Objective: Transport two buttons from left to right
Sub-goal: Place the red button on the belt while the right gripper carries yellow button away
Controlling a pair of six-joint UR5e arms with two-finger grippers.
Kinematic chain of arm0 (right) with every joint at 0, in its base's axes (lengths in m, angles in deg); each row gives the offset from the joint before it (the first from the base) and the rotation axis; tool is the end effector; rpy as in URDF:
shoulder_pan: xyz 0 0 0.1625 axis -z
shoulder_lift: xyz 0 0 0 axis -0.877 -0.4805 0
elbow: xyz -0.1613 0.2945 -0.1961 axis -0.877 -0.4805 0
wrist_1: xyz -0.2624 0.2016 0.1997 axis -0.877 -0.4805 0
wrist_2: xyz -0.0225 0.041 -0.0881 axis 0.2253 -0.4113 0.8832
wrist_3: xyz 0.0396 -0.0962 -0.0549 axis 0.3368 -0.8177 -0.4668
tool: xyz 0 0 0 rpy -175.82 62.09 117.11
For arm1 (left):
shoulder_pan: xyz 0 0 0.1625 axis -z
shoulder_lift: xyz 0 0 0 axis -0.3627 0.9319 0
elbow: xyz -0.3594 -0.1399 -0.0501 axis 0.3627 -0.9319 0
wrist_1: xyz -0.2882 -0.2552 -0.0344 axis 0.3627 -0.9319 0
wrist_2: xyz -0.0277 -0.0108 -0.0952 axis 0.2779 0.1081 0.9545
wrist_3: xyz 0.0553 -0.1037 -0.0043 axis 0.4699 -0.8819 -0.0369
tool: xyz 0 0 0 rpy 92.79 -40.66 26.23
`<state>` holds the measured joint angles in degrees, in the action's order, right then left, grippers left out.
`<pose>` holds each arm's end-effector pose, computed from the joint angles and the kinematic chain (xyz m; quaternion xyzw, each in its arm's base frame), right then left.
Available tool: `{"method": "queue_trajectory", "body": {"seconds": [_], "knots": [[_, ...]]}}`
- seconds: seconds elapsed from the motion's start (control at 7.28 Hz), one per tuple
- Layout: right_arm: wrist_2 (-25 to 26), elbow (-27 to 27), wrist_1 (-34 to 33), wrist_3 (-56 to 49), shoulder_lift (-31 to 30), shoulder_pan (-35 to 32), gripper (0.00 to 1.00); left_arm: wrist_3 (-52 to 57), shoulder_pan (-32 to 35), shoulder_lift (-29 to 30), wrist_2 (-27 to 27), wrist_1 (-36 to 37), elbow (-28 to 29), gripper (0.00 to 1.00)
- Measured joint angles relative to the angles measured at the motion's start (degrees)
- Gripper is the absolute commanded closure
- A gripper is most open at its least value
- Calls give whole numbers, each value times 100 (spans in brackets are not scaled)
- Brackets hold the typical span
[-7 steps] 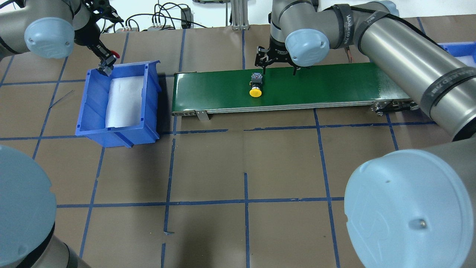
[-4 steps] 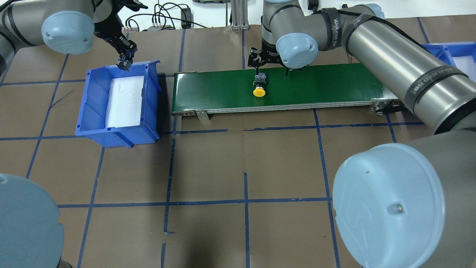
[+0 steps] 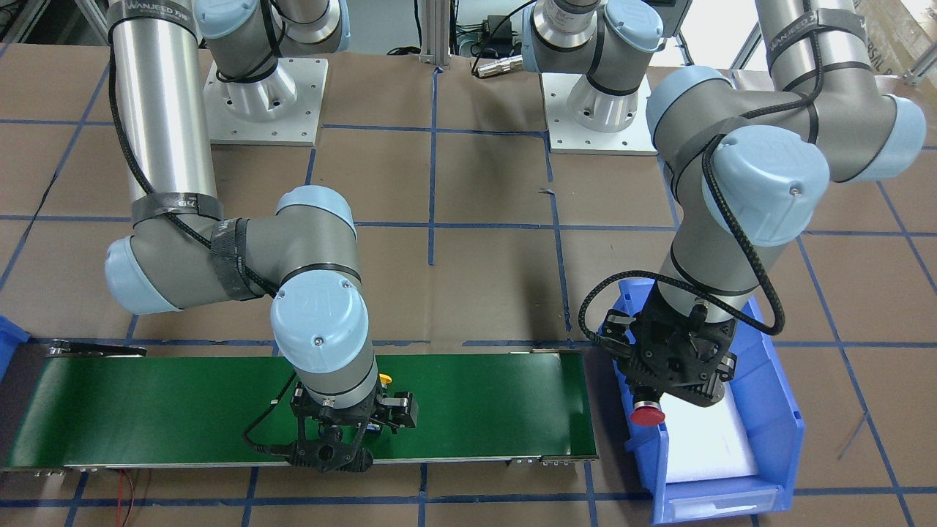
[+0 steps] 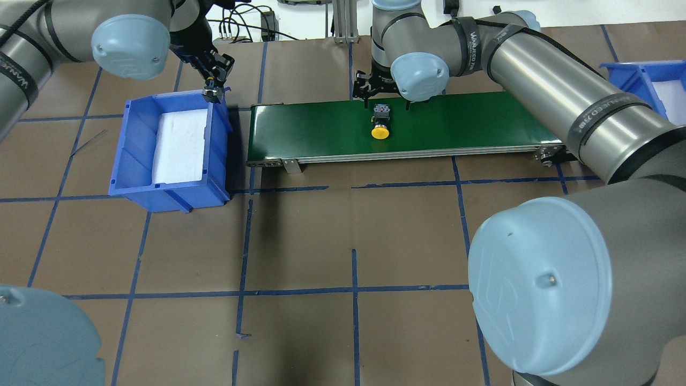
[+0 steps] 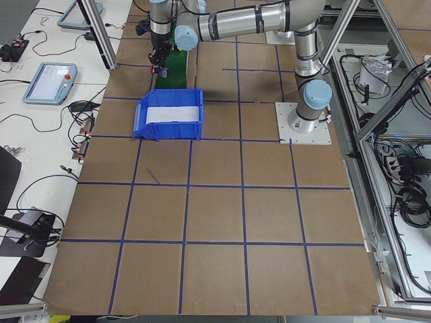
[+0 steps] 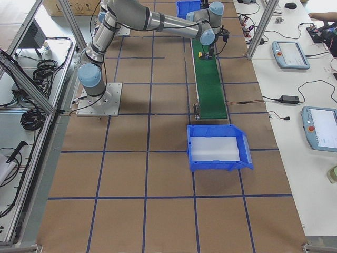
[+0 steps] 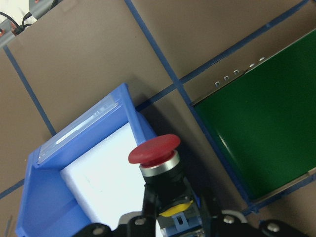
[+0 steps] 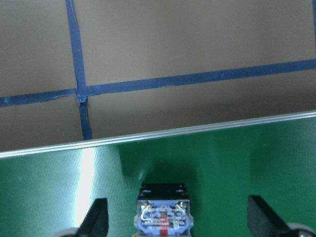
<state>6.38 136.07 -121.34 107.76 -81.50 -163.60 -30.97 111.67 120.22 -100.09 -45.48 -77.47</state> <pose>0.2760 -0.6470 0.2256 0.0543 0.9976 -0.0417 0.0044 -0.1316 -0.6221 0.3446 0.2334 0.9685 -0.0744 0.0442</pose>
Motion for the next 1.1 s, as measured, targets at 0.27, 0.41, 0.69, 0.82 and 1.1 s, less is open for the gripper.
{"method": "queue_trajectory", "body": {"seconds": [0.27,0.41,0.69,0.82,1.1], "knots": [[-29,-16,-83,-68,66,31,79,-207,58,233,103,81,-2,69],[-111,-54,-63,-266,63,54,92,-237,94,414,157,244,-2,69],[-253,-134,35,-639,39,90,93,-278,219,716,264,533,-2,69],[-282,-145,99,-703,18,149,93,-312,273,772,287,573,-5,69],[-358,-152,321,-1056,-72,418,93,-583,390,792,457,586,-26,69]]}}
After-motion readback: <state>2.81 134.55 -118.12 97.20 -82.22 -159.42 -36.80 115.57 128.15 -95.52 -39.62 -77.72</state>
